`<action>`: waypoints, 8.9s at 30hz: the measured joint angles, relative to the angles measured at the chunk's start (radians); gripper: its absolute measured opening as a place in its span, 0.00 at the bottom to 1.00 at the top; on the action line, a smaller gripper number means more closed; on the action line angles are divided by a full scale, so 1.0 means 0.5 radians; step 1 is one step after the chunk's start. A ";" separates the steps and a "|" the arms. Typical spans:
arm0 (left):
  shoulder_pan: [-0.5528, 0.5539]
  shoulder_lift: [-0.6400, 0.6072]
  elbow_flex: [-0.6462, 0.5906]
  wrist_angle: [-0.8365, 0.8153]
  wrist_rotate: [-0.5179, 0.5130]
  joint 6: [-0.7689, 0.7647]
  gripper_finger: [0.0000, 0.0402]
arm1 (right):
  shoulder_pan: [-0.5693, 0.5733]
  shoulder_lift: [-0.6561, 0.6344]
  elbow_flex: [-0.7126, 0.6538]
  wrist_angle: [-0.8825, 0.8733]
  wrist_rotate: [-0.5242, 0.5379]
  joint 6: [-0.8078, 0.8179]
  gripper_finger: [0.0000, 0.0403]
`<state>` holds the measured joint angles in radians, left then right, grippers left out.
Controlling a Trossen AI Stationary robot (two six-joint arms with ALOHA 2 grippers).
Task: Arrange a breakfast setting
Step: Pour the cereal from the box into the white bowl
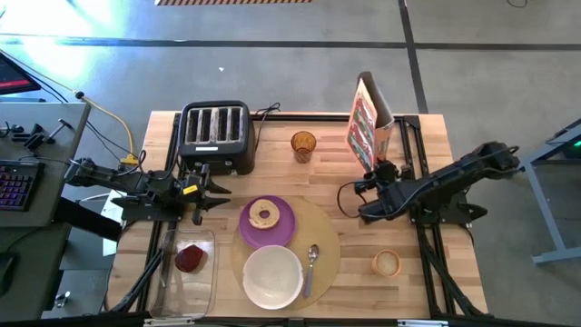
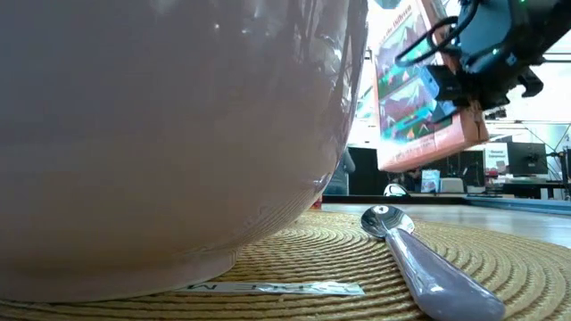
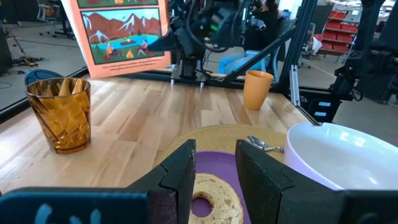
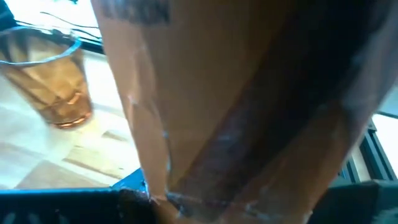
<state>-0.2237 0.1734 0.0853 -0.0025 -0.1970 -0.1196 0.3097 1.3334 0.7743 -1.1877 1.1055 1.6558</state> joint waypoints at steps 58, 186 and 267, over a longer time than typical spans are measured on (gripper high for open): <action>0.000 0.001 0.000 0.000 0.000 0.000 0.26 | 0.800 0.002 1.305 -0.106 -0.466 -2.669 0.40; 0.002 0.172 0.130 0.270 -0.082 -0.069 0.26 | 0.754 0.464 1.304 0.616 0.226 -5.842 0.40; 0.001 0.172 0.130 0.375 -0.053 -0.176 0.26 | 0.665 0.340 1.304 -0.017 -0.257 -4.716 0.15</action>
<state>-0.2231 0.2592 0.1505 0.1852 -0.2237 -0.2075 0.6422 1.5032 1.4261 -1.1964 0.9768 -0.7022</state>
